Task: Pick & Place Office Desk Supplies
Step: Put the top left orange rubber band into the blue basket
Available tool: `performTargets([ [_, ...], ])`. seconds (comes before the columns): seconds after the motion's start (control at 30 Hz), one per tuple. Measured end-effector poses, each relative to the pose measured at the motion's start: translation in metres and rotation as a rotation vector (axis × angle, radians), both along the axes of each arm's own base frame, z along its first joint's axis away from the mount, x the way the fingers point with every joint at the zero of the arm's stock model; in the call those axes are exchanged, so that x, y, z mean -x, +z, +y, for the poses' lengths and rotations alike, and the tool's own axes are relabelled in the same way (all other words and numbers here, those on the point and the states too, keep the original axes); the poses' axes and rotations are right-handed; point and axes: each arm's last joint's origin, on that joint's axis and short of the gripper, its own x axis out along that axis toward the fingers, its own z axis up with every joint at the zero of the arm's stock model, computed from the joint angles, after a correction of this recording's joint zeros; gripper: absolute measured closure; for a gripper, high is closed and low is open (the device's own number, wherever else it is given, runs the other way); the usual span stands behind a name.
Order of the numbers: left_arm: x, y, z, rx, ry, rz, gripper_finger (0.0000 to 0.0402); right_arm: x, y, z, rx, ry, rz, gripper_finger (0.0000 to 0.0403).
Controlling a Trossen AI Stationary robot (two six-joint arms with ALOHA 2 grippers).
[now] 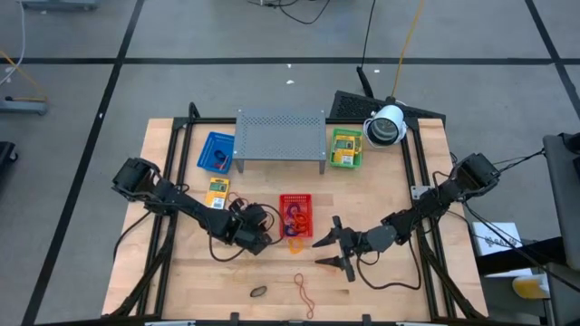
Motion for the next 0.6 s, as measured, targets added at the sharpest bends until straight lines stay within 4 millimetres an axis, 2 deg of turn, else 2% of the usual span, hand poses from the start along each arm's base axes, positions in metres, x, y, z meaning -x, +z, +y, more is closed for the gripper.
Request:
performTargets([
  [0.2, 0.0, -0.009, -0.002, 0.054, -0.028, 0.057, 0.0252, 0.0, -0.002, 0.0, 0.003, -0.001, 0.015, 0.0196],
  [0.47, -0.004, -0.022, -0.003, 0.033, -0.022, 0.064, 0.0254, 0.0, -0.003, 0.0, 0.0, -0.003, 0.027, 0.0196],
  [0.53, -0.005, -0.022, -0.003, 0.034, -0.032, 0.063, 0.0268, 0.0, -0.003, 0.0, 0.002, -0.003, 0.027, 0.0196],
  [0.6, -0.006, -0.022, -0.003, 0.039, -0.053, 0.067, 0.03, 0.0, -0.003, 0.0, 0.001, -0.003, 0.027, 0.0196],
])
